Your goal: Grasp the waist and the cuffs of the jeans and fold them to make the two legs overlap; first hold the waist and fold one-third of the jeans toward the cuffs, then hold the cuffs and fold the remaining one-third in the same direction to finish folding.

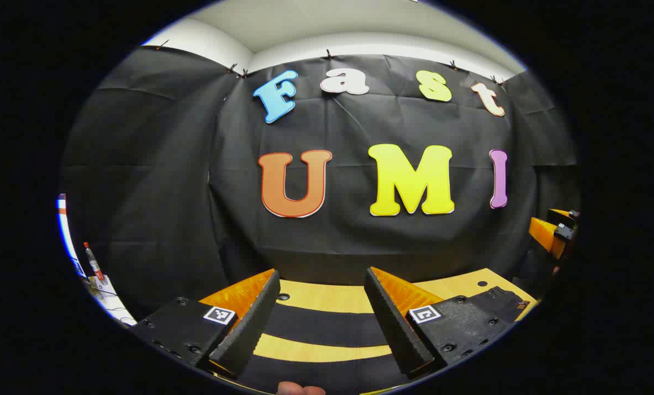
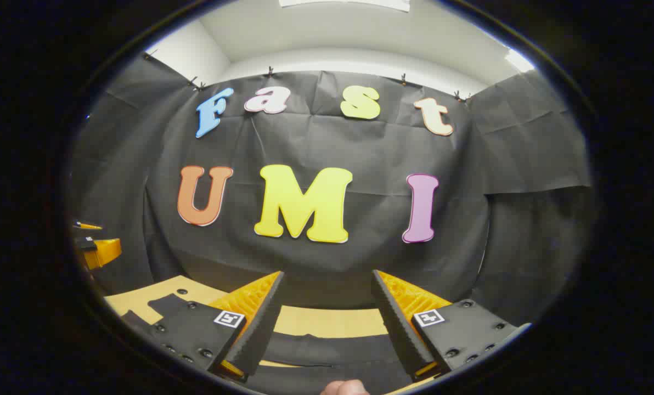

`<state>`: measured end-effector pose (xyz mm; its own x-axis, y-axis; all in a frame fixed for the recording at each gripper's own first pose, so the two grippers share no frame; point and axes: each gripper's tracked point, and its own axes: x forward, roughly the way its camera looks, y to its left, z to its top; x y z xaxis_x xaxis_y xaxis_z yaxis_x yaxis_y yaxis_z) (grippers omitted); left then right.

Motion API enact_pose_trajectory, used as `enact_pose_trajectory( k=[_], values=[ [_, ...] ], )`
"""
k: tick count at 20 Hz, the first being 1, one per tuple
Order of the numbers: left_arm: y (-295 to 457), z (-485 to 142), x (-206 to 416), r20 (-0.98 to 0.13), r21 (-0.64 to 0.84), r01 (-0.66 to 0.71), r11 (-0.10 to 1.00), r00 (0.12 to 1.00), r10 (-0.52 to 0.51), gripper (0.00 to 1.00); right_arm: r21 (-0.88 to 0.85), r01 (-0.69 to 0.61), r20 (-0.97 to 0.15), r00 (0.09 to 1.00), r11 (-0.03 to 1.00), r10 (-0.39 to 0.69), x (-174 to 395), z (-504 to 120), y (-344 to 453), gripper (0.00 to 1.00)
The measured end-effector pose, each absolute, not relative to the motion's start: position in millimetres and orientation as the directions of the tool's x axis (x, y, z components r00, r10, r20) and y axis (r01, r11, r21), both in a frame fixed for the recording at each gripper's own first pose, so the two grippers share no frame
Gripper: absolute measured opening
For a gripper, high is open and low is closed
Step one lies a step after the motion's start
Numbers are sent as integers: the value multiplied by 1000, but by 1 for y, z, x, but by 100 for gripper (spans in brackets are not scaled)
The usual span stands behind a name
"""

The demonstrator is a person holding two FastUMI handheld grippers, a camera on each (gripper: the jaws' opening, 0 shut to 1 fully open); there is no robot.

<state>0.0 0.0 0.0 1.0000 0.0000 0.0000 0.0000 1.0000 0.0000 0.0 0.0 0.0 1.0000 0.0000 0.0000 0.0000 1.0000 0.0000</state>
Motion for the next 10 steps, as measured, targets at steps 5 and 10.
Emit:
enact_pose_trajectory(
  k=[5,10],
  values=[
    [6,0,-5,-3,6,-27,1000,1000,27,99,9,-1,-8,1000,1000,1,3,-4,-6,93],
    [7,0,-2,1,10,-39,999,999,39,99,5,-1,-7,1000,1000,1,6,-5,-11,95]
  ],
)
